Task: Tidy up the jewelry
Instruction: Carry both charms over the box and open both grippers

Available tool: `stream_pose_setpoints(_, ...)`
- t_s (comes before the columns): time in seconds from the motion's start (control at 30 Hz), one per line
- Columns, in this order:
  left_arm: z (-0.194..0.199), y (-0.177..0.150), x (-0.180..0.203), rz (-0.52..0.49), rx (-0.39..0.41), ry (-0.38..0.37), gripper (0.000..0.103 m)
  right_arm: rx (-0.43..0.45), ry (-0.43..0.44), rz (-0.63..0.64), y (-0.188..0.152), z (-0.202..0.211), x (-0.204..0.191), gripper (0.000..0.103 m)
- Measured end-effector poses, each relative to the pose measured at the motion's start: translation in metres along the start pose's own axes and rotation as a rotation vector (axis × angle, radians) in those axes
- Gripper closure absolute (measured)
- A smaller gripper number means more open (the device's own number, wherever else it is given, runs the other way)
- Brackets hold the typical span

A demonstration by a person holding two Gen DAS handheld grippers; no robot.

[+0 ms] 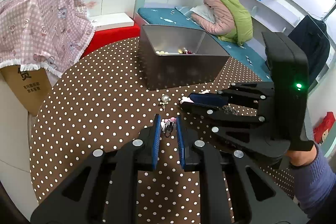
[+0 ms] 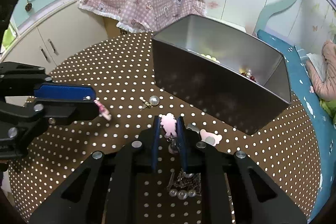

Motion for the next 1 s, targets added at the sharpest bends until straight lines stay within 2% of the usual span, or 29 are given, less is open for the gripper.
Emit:
stream_pose_setpoints(0.13,0.004,0.014,0.004,-0.003,0.01,-0.028,0.088,0.046,0.022,-0.038,0.014,0.021,0.002,0.088)
stream_pose_setpoints(0.23,0.01,0.031,0.01,-0.013,0.032,-0.051,0.088,0.111,0.051,-0.095,0.031,0.049,0.011,0.088)
stream_pose_setpoints(0.47,0.019,0.09,0.026,-0.019,0.09,-0.107,0.088,0.209,0.069,-0.196,0.067,0.086,0.038,0.088)
stream_pose_setpoints(0.6,0.002,0.115,0.033,-0.013,0.093,-0.091,0.088,0.213,0.031,-0.238,0.081,0.078,0.058,0.088)
stream_pose_setpoints(0.73,-0.028,0.13,0.032,-0.002,0.051,-0.076,0.088,0.194,-0.004,-0.273,0.084,0.06,0.073,0.088)
stream_pose_setpoints(1.0,-0.095,0.117,0.022,0.011,-0.07,-0.009,0.087,0.107,-0.034,-0.314,0.064,0.02,0.088,0.088)
Point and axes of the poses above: each gripper's, at about its wrist camera, not at the fingertips, and z roughly against the way its jaws point, x to its right, y to its top, the point moved 6 cm from there along -z, roughly the way its jaws point, and after that the axes turned 6 degrees about x, right-handed, at the moved point
